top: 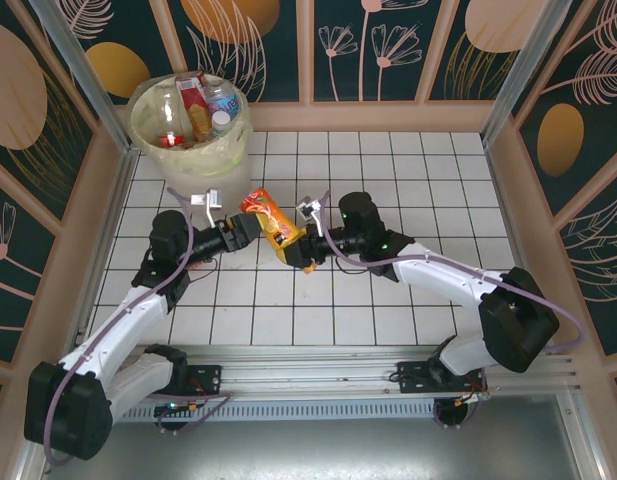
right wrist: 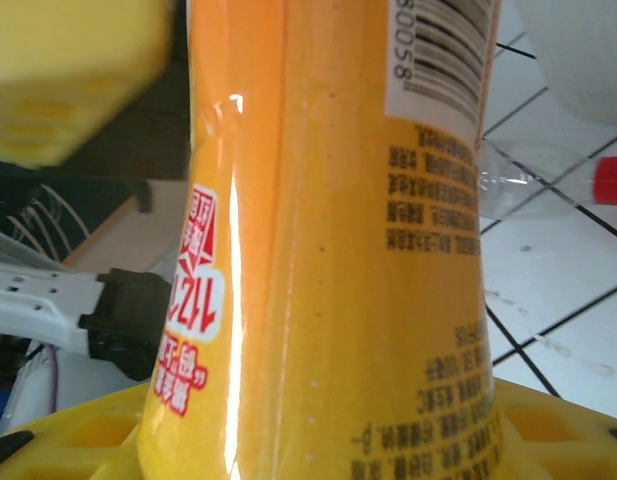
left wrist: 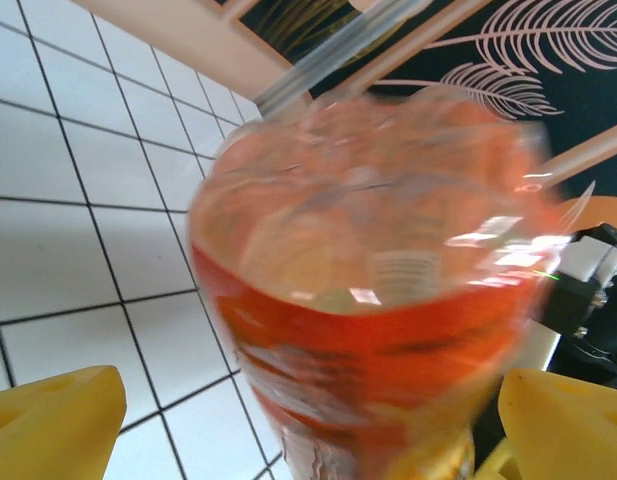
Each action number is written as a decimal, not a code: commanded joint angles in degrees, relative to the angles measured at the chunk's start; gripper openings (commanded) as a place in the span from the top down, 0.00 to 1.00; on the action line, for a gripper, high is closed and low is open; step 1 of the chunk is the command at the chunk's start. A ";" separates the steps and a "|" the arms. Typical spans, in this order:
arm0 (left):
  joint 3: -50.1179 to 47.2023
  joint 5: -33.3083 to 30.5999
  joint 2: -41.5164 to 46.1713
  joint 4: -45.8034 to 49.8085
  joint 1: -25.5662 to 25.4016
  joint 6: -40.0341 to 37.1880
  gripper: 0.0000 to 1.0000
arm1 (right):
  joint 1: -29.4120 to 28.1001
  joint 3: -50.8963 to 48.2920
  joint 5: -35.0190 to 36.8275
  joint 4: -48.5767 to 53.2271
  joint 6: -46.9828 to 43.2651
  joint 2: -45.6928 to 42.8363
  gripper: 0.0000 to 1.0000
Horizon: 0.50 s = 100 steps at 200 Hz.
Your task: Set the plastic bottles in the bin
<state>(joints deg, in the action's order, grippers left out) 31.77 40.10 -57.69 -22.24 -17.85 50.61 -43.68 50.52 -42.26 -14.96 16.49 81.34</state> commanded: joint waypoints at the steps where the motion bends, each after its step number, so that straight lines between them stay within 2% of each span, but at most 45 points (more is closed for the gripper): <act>1: -0.79 0.95 -1.57 -10.44 -1.70 3.98 0.08 | 0.75 -1.21 -5.40 -6.10 2.37 -1.65 0.45; 48: -1.62 0.83 -1.63 -16.78 -2.72 6.93 0.19 | 0.79 -1.82 -6.77 -7.69 3.27 -0.76 0.45; 100: -2.24 -0.45 -1.31 -18.63 -3.25 7.23 0.35 | 0.80 -1.96 -7.97 -8.33 3.64 -0.44 0.45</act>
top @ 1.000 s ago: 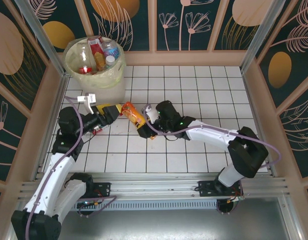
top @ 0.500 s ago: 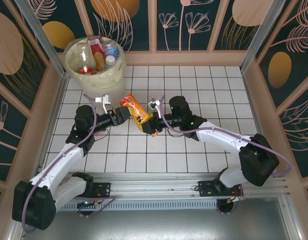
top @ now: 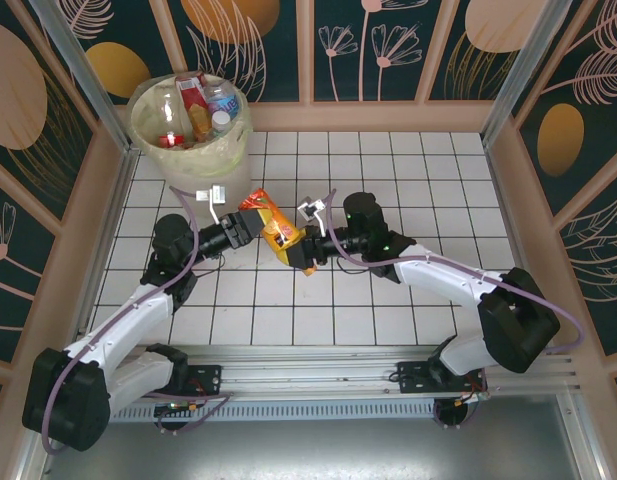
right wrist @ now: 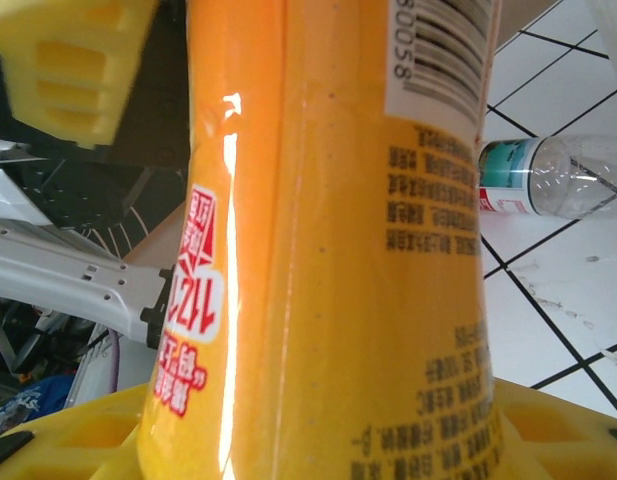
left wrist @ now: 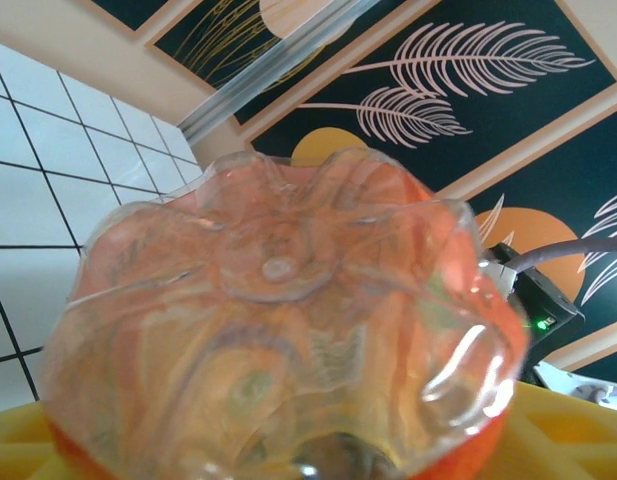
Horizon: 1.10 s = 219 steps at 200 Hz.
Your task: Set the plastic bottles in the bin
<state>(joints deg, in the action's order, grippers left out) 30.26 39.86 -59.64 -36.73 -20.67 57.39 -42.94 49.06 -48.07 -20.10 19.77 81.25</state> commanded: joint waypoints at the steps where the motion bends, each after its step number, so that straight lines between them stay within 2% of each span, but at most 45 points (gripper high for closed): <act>1: -0.73 -0.22 0.61 -4.14 -0.43 0.45 0.35 | 0.05 -0.52 -2.14 -3.19 0.36 -0.37 0.45; 45: -0.88 -1.13 1.52 -3.98 -0.52 0.08 0.41 | 0.16 -0.72 -1.80 -3.46 0.58 -0.31 0.39; 69: 0.18 -4.59 2.74 0.05 -0.55 -0.43 0.45 | 0.18 -0.72 -1.52 -3.30 0.49 -1.18 0.26; 100: 5.91 -8.57 3.91 10.02 -0.48 -5.44 0.46 | 0.92 -1.05 -0.43 -0.76 -0.91 -4.66 0.11; 141: 20.35 -14.35 -0.23 26.10 0.58 -14.19 0.45 | 3.25 -2.12 2.01 4.20 -3.00 -11.65 0.05; 181: 38.36 -17.94 -5.43 38.08 5.91 -24.42 0.45 | 4.30 -2.89 5.56 8.46 -4.88 -16.66 0.05; 219: 55.46 -26.32 -10.40 49.36 8.18 -34.62 0.45 | 4.72 -4.05 7.10 8.93 -4.89 -18.74 0.06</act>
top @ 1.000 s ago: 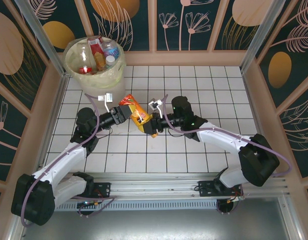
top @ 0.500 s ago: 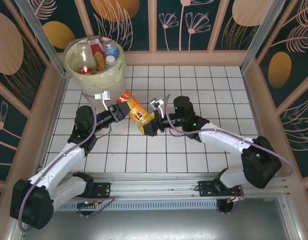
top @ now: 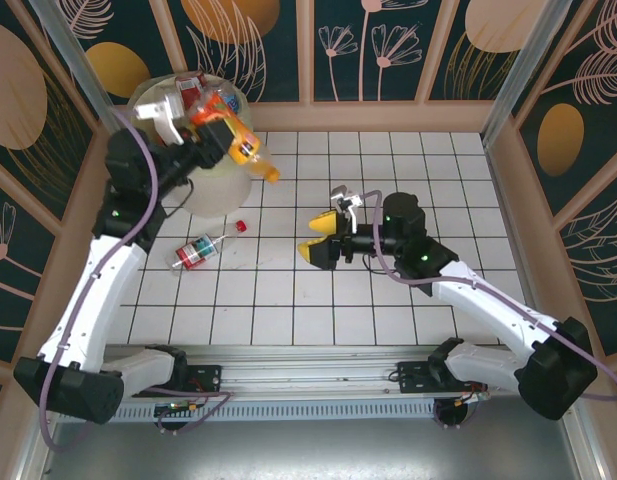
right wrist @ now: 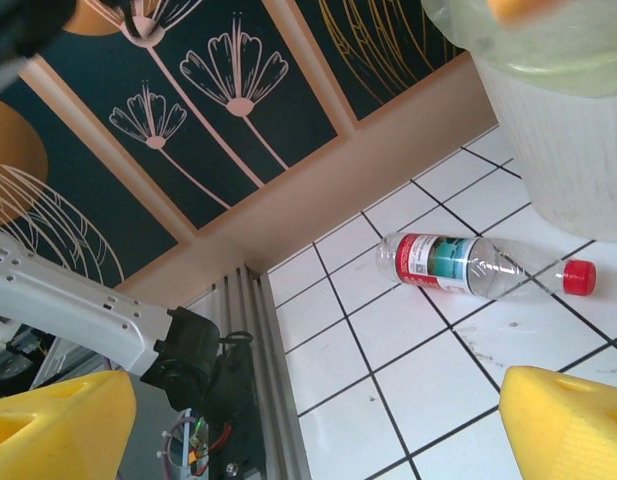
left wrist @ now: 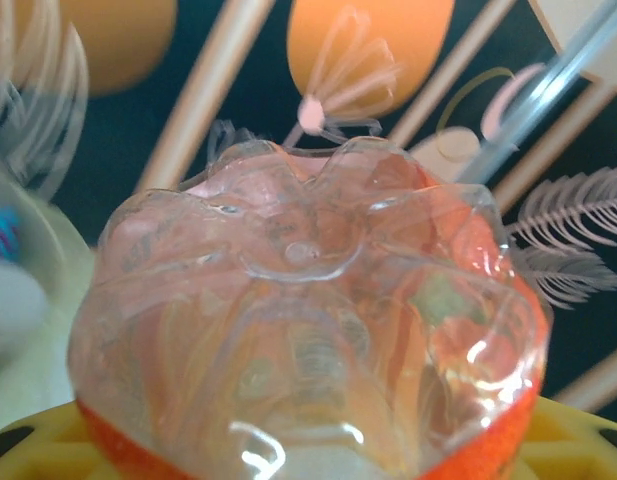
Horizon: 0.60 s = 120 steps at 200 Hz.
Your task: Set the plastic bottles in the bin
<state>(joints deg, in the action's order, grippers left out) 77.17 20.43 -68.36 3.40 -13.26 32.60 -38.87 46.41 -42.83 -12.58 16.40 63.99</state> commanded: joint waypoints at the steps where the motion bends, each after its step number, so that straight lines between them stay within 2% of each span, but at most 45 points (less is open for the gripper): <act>1: 8.94 -7.15 -1.77 9.55 0.77 -10.05 0.45 | 0.69 -1.45 1.86 1.42 -1.54 -1.48 0.06; 41: 20.54 -15.37 -4.07 15.07 1.86 -17.62 0.44 | 1.10 -2.28 2.64 1.42 -1.55 -1.71 0.06; 70: 25.33 -26.98 -6.73 18.36 2.05 -24.46 0.44 | 1.41 -2.47 2.66 0.87 -1.29 -1.67 0.07; 120: 28.17 -34.40 -14.21 16.94 2.82 -31.37 0.45 | 1.47 -2.73 3.00 0.49 -0.78 -1.31 0.07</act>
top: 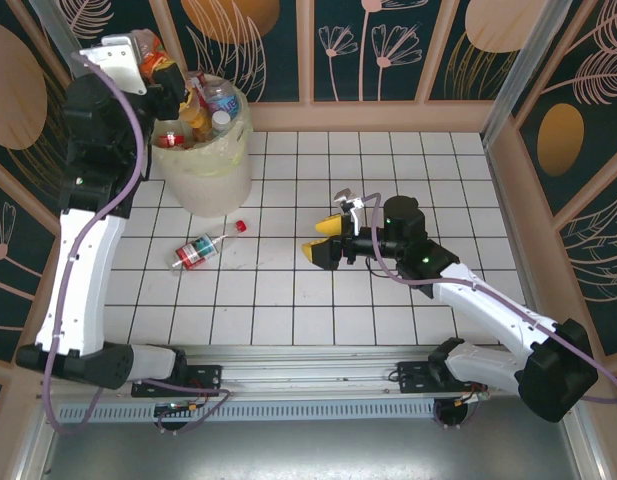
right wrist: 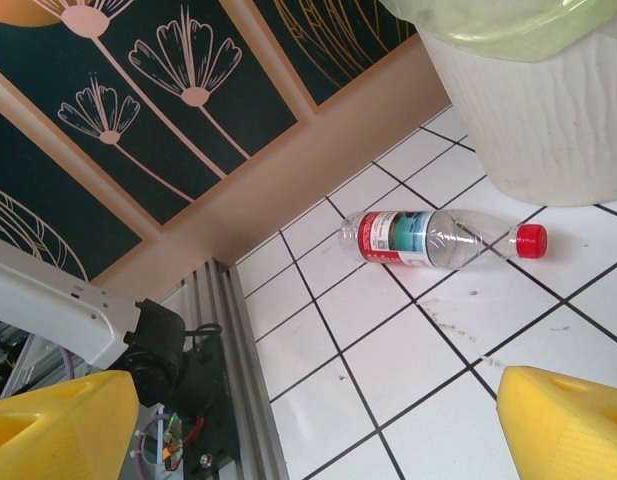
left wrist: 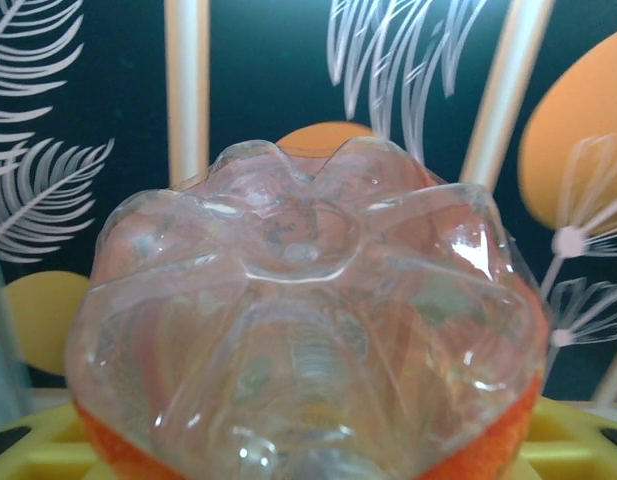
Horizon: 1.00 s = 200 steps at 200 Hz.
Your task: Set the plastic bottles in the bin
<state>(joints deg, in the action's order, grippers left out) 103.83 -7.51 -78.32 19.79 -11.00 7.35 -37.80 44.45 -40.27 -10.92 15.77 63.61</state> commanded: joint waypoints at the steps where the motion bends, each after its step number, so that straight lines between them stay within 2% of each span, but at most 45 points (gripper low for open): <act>1: 1.53 -6.64 -4.45 0.44 0.60 -6.30 0.45 | 0.38 -0.76 0.45 -1.15 -0.13 -0.94 0.07; 18: 2.31 -7.49 -7.98 -0.77 1.15 -8.56 0.45 | 0.37 -1.27 0.72 -1.21 0.18 -1.21 0.07; 52: 7.71 -6.07 -15.98 3.27 1.25 -11.07 0.42 | 0.40 -2.08 0.72 -1.47 0.82 -1.36 0.07; 77: 8.52 -7.88 -19.49 4.87 1.25 -12.49 0.41 | 0.38 -2.17 0.72 -1.18 0.72 -1.56 0.07; 139: 10.19 -8.22 -26.94 6.81 1.25 -12.19 0.38 | 0.41 -2.26 1.20 -0.03 0.22 -1.78 0.07; 200: 13.75 -7.84 -28.51 9.03 1.34 -10.34 0.19 | 0.38 -2.43 1.52 0.19 0.05 -1.74 0.07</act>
<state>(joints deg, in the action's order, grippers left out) 114.83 -15.16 -107.07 27.73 -9.96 -3.92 -37.80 42.94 -39.20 -10.41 15.97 63.24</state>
